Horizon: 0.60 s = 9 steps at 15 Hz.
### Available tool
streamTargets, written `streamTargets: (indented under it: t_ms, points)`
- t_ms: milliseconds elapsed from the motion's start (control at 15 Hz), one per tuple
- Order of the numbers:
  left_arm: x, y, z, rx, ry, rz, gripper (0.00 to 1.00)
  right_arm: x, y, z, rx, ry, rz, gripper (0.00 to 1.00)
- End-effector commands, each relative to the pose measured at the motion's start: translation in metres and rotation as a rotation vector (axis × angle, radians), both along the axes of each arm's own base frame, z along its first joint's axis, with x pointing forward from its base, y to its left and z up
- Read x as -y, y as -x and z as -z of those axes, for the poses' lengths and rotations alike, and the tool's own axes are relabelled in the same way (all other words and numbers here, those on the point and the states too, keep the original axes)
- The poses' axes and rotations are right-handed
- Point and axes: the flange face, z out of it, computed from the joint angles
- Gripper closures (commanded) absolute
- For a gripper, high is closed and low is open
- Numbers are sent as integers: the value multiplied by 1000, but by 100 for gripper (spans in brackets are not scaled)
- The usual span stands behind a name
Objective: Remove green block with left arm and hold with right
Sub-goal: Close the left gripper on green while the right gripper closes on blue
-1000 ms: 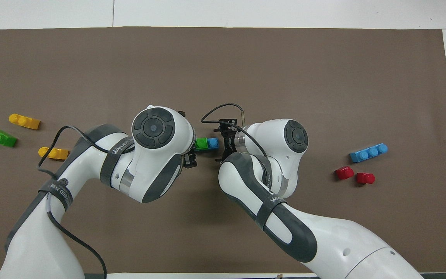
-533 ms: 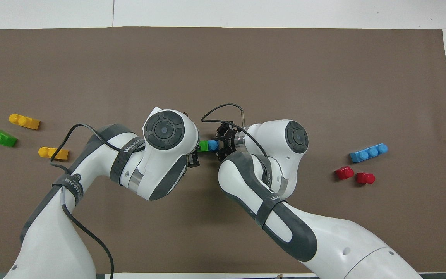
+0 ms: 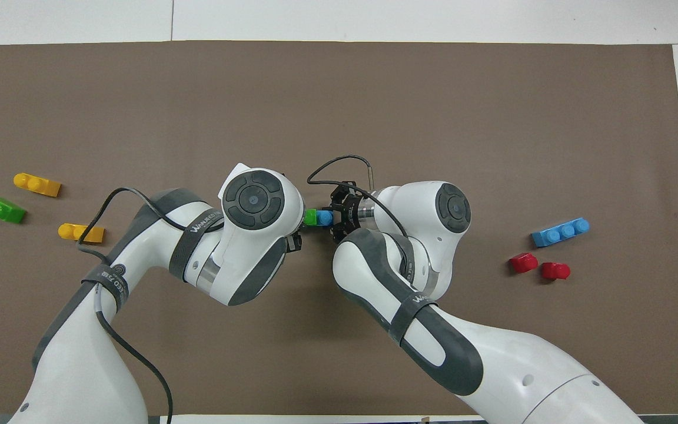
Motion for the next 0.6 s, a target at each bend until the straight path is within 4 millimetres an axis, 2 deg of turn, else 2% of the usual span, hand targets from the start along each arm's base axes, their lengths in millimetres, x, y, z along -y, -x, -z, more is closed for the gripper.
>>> streamTargets:
  t_ms: [0,267,533]
  points:
    - [-2,1,-1,24,-13,26,100,1,-1,1,5,-17,-7,100]
    - [-2,0,-8,30,-11,32,100,20,-23,-13,-14,-46,2,100]
    - [-11,2,-47,51,-4,22,100,22,-25,-18,-7,-51,5,100]
